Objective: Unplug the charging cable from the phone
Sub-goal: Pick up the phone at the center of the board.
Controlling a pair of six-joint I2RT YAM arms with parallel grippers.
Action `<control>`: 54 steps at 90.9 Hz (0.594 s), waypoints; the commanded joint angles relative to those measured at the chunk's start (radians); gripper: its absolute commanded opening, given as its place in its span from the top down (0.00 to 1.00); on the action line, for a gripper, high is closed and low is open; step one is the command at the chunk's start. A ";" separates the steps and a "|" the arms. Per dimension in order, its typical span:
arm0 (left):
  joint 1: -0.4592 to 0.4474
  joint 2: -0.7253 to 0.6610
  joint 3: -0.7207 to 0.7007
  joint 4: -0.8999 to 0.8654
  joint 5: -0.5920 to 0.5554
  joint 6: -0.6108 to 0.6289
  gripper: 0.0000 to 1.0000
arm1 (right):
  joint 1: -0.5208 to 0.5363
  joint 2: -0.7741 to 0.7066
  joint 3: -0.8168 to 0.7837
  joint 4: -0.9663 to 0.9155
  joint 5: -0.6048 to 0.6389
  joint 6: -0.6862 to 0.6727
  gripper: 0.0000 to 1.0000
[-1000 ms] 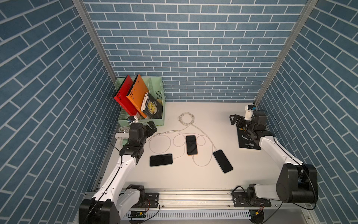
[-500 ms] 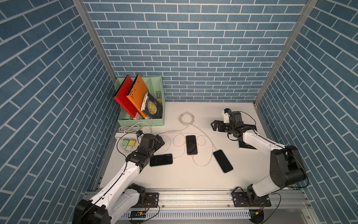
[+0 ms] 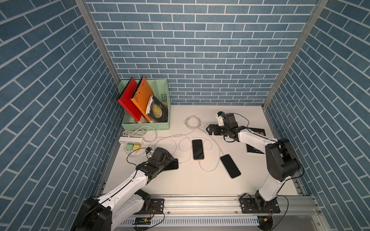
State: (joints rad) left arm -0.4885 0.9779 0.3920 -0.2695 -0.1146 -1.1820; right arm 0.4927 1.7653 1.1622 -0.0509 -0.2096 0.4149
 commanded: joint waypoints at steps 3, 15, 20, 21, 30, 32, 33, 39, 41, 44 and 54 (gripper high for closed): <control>-0.034 0.018 0.003 -0.006 -0.009 -0.080 0.00 | 0.014 0.016 0.028 -0.030 -0.017 0.012 0.00; -0.066 0.023 0.000 -0.042 0.000 -0.146 0.00 | 0.012 0.019 0.025 -0.042 -0.011 0.004 0.01; -0.074 0.031 0.002 -0.062 0.007 -0.164 0.00 | 0.014 0.020 0.025 -0.044 -0.007 0.001 0.01; -0.077 0.031 0.004 -0.067 0.007 -0.168 0.00 | 0.014 0.020 0.025 -0.044 -0.008 0.001 0.01; -0.102 0.025 0.022 -0.109 -0.012 -0.185 0.00 | 0.014 0.023 0.024 -0.045 -0.008 -0.006 0.01; -0.105 0.025 0.024 -0.115 -0.015 -0.188 0.00 | 0.013 0.024 0.025 -0.045 -0.008 -0.007 0.00; -0.106 0.023 0.025 -0.117 -0.016 -0.189 0.00 | 0.013 0.025 0.024 -0.045 -0.008 -0.007 0.00; -0.111 0.011 0.024 -0.122 -0.016 -0.205 0.00 | 0.014 0.029 0.022 -0.045 -0.009 -0.008 0.00; -0.113 0.008 0.024 -0.120 -0.015 -0.210 0.00 | 0.014 0.030 0.020 -0.044 -0.010 -0.008 0.00; -0.117 0.007 0.024 -0.121 -0.016 -0.218 0.00 | 0.013 0.031 0.018 -0.043 -0.012 -0.008 0.01; -0.130 0.007 0.030 -0.134 -0.018 -0.241 0.00 | 0.014 0.031 0.008 -0.039 -0.014 -0.010 0.00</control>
State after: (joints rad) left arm -0.6003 0.9844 0.4110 -0.3286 -0.1196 -1.3796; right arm 0.5030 1.7775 1.1683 -0.0761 -0.2142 0.4141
